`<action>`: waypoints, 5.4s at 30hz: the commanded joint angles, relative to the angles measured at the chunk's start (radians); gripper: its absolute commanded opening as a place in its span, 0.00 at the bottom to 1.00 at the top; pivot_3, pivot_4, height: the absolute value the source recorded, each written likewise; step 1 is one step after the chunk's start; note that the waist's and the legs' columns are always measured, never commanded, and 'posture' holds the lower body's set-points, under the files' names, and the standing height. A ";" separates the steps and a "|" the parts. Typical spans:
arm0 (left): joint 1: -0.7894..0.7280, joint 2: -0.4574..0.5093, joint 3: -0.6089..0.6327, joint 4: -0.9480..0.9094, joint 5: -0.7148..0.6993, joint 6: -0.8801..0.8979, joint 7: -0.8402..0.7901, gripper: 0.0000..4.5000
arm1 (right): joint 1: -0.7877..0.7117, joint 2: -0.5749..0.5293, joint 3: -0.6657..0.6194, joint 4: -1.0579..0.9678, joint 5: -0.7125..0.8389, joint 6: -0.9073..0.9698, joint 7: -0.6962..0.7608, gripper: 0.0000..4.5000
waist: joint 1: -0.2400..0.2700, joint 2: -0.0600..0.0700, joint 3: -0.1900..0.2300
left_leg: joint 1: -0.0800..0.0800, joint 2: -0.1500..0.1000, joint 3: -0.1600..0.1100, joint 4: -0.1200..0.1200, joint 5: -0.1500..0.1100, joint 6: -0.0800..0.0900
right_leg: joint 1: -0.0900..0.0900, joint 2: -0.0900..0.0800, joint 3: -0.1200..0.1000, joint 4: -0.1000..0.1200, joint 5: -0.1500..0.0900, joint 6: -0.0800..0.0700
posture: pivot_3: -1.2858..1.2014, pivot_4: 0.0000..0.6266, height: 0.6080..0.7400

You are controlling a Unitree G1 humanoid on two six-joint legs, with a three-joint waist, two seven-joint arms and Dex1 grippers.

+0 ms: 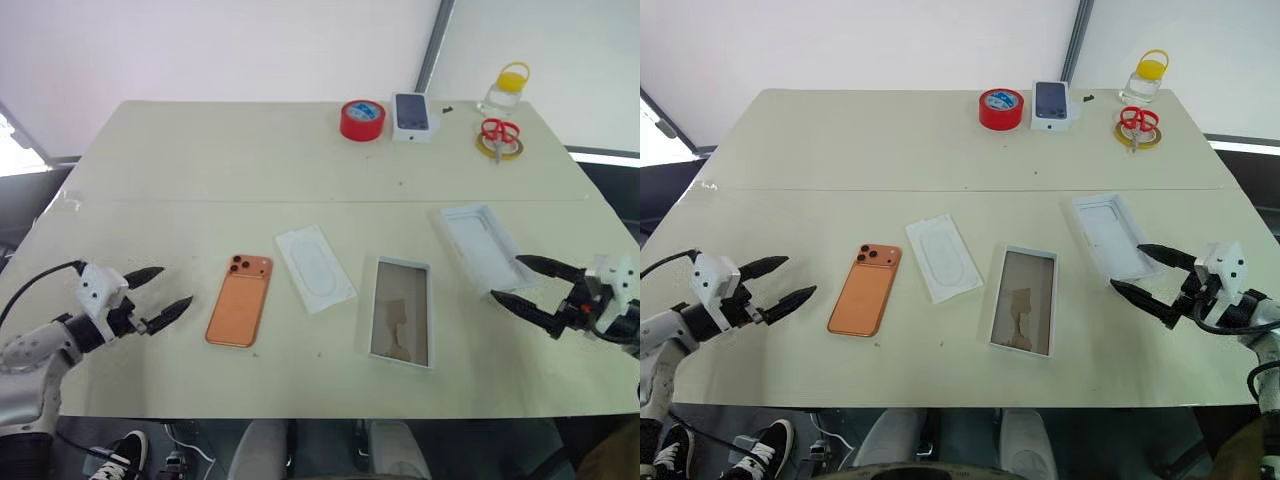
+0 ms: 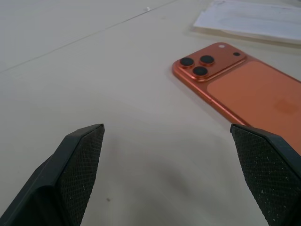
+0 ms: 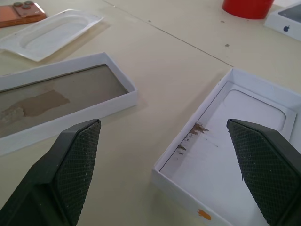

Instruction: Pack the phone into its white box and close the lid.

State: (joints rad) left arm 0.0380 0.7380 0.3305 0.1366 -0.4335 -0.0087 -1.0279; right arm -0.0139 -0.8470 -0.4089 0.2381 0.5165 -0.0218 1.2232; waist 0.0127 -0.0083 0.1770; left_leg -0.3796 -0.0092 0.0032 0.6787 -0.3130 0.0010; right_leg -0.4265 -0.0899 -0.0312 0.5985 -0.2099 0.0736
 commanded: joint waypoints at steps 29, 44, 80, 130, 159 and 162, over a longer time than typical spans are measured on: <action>-0.056 -0.023 -0.006 0.003 0.041 -0.064 0.008 1.00 | -0.051 0.023 0.008 0.025 -0.045 -0.054 -0.018 1.00 | 0.000 0.001 0.000 | -0.001 0.000 0.000 0.000 0.000 0.000 | 0.000 0.000 0.000 0.000 0.001 -0.001 | 0.52 0.24 1.00; -0.304 -0.110 -0.120 -0.412 -0.338 0.940 0.463 1.00 | -0.273 0.128 0.284 -0.353 -0.060 0.106 -0.112 1.00 | -0.008 0.001 0.001 | 0.003 -0.001 -0.001 0.003 0.001 0.000 | 0.003 0.006 0.000 0.004 0.005 0.008 | 0.52 0.24 1.00; -0.389 -0.628 0.023 -0.194 -0.721 1.326 1.183 0.10 | -0.264 0.166 0.333 -0.365 -0.137 0.038 -0.165 1.00 | 0.001 0.000 0.000 | 0.007 -0.004 -0.005 0.005 0.002 -0.002 | 0.012 0.007 0.000 0.000 0.003 0.002 | 0.52 0.24 1.00; -0.672 -0.447 -0.033 -0.148 -0.996 1.342 1.025 0.00 | -0.317 0.221 0.655 -0.172 -0.333 -0.102 -0.003 0.15 | -0.001 -0.009 0.006 | 0.005 -0.005 -0.008 0.004 0.005 -0.008 | 0.011 0.007 -0.001 -0.001 0.005 0.006 | 0.52 0.24 1.00; -0.705 -0.481 -0.257 0.086 -0.520 1.175 0.542 0.14 | -0.189 0.097 0.372 -0.064 -0.294 -0.240 -0.081 0.56 | -0.001 -0.009 0.006 | 0.005 -0.005 -0.007 0.004 0.005 -0.007 | 0.010 0.006 -0.001 -0.001 0.004 0.003 | 0.52 0.24 1.00; -0.703 -0.494 -0.246 0.074 -0.517 1.190 0.550 0.41 | -0.187 0.096 0.374 -0.058 -0.295 -0.246 -0.085 0.56 | -0.001 -0.009 0.006 | 0.005 -0.005 -0.007 0.004 0.005 -0.007 | 0.010 0.006 -0.001 0.000 0.004 0.003 | 0.52 0.24 1.00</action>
State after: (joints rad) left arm -0.6514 0.2428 0.0677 0.2359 -0.9506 1.1744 -0.4699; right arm -0.1984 -0.7483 -0.0156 0.1850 0.2158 -0.2505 1.1453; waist 0.0121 -0.0176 0.1833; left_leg -0.3745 -0.0142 -0.0040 0.6823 -0.3084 -0.0056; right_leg -0.4163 -0.0836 -0.0323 0.5980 -0.2061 0.0763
